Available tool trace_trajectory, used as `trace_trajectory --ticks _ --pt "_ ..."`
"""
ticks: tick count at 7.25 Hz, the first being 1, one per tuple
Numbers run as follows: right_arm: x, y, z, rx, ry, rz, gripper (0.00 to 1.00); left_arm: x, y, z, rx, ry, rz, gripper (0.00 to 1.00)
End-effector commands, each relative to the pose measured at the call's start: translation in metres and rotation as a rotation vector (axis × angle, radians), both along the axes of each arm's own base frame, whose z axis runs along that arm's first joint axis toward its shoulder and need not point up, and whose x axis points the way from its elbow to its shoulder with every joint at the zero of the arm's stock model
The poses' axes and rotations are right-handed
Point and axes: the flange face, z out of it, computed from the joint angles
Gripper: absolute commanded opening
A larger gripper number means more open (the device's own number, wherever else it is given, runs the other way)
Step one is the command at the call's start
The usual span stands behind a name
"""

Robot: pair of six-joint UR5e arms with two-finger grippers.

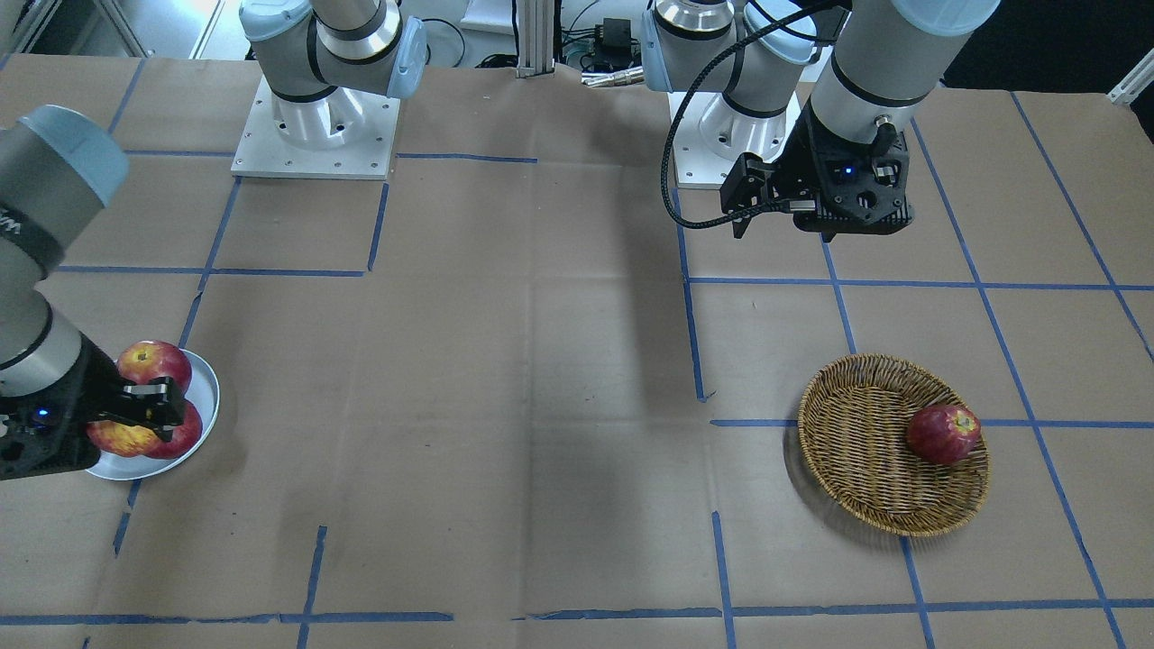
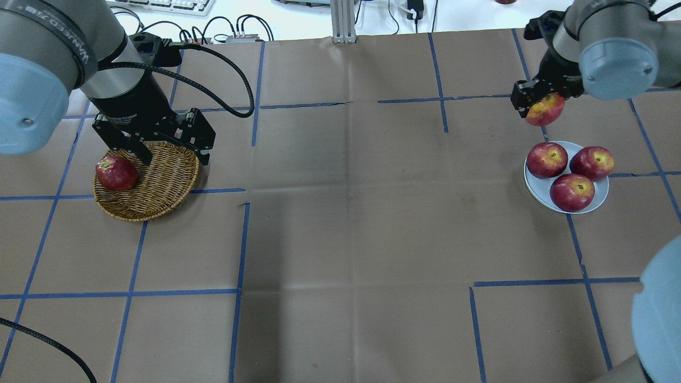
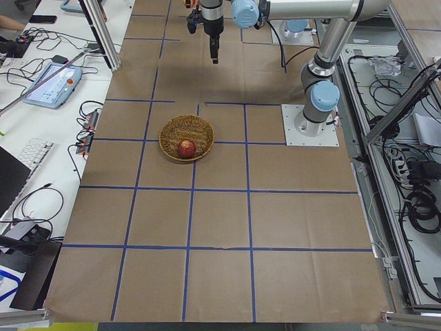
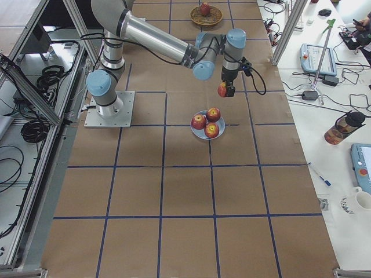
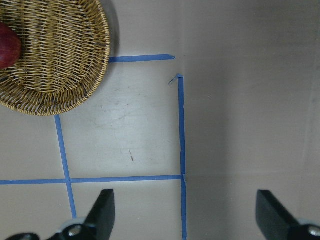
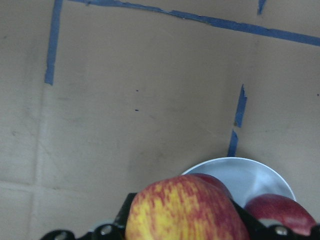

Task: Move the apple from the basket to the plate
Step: 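Lower the apple onto the plate beside the red apples and open the right gripper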

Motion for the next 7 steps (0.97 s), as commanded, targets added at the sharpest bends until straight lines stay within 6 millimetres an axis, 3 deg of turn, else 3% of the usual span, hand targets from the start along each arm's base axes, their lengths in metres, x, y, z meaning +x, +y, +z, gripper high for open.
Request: trace_trajectory --ticks 1,2,3,6,7 --pt "-0.069 0.030 -0.036 0.071 -0.030 0.021 0.60 0.000 -0.001 0.000 -0.008 -0.003 0.001 0.99" --pt "-0.080 0.044 -0.054 0.103 -0.046 0.006 0.60 0.000 -0.001 0.000 -0.008 -0.003 0.000 0.99" --pt "-0.077 0.051 -0.064 0.122 -0.055 0.005 0.60 0.000 -0.001 0.000 -0.008 -0.003 0.001 0.99" --pt "-0.078 0.051 -0.065 0.124 -0.054 0.003 0.60 0.000 -0.001 -0.001 -0.008 -0.003 0.003 0.99" --pt "-0.078 0.051 -0.066 0.126 -0.055 0.003 0.65 0.000 -0.001 0.000 -0.011 -0.003 0.003 0.99"
